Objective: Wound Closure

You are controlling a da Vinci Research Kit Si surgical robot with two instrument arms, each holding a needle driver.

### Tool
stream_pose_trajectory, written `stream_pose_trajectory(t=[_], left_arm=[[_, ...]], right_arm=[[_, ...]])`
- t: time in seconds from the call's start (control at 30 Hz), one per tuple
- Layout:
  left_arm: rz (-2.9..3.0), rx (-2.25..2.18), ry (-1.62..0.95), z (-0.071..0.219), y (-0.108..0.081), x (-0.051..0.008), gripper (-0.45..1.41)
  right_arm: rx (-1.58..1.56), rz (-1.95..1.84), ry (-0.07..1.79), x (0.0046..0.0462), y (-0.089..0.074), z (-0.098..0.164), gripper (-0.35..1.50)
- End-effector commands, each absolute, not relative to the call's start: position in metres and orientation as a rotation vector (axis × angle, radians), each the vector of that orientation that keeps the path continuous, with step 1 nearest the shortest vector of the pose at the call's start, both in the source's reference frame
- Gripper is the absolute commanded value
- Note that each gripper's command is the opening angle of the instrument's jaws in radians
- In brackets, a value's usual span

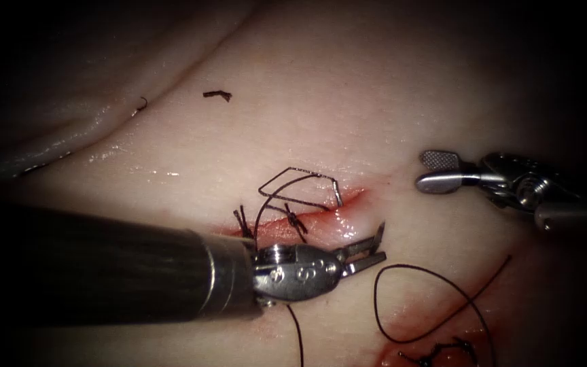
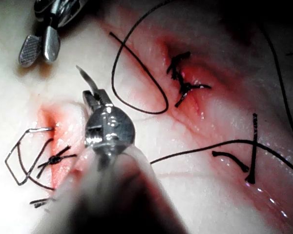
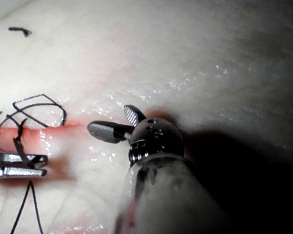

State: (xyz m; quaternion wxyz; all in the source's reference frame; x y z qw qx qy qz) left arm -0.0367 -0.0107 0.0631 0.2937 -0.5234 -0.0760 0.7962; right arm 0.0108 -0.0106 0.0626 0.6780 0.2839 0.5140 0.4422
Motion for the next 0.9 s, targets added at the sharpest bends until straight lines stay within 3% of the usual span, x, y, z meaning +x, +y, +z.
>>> stream_pose_trajectory(t=[0.03, 0.43, 0.6, 0.7, 0.8, 0.9], left_arm=[[2.071, -1.418, -0.23, 0.063, -0.011, -0.0369, -0.45], [1.365, -1.598, -0.59, 0.056, -0.012, -0.0346, -0.45], [1.233, -1.639, -0.677, 0.054, -0.013, -0.034, -0.45], [1.174, -1.702, -0.751, 0.051, -0.014, -0.0338, -0.45], [1.388, -1.91, -0.573, 0.046, -0.015, -0.0333, -0.45], [1.601, -1.977, -0.462, 0.043, -0.016, -0.0331, -0.45]], right_arm=[[0.647, 0.957, 1.169, 0.0117, -0.011, 0.063, 1.09], [0.427, 0.487, 1.272, 0.0126, -0.013, 0.062, 1.11], [0.387, 0.33, 1.338, 0.0156, -0.016, 0.06, 1.13], [0.357, 0.234, 1.371, 0.0178, -0.018, 0.059, 0.99], [0.306, 0.144, 1.381, 0.0198, -0.019, 0.059, 0.79], [0.276, 0.123, 1.374, 0.0199, -0.019, 0.058, 0.79]])
